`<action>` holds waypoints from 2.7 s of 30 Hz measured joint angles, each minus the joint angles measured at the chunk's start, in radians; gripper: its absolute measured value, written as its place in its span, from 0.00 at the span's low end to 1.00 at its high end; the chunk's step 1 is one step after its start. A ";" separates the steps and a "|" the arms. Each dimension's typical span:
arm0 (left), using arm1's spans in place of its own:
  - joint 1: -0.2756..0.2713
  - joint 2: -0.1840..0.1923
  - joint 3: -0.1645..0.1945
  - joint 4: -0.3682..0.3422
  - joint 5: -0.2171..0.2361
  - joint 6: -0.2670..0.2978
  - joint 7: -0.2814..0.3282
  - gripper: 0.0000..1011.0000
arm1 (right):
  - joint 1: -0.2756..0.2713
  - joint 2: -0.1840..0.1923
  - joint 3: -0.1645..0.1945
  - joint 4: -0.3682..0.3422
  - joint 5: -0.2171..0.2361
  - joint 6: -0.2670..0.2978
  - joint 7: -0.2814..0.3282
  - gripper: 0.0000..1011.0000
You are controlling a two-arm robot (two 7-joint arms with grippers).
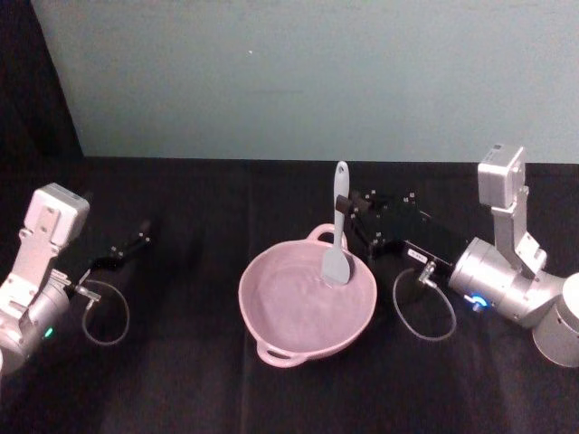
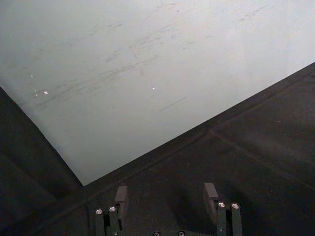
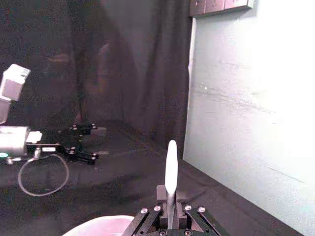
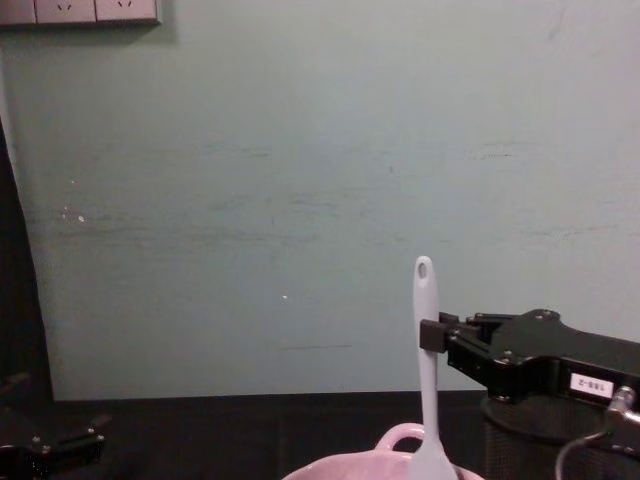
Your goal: Use the one hand to pick up the spoon and stir the clear water in the bowl.
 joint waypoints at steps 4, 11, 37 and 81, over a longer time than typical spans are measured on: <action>0.000 0.000 0.000 0.000 0.000 0.000 0.000 0.99 | -0.038 0.020 0.009 -0.055 0.006 0.012 -0.003 0.11; 0.000 0.000 0.000 0.000 0.000 0.000 0.000 0.99 | -0.098 0.057 0.019 -0.155 0.027 0.051 -0.004 0.11; 0.000 0.000 0.000 0.000 0.000 0.000 0.000 0.99 | 0.031 -0.084 -0.102 0.002 0.054 0.022 0.071 0.11; 0.000 0.000 0.000 0.000 0.000 0.000 0.000 0.99 | -0.101 -0.065 0.001 -0.058 0.041 -0.032 0.012 0.11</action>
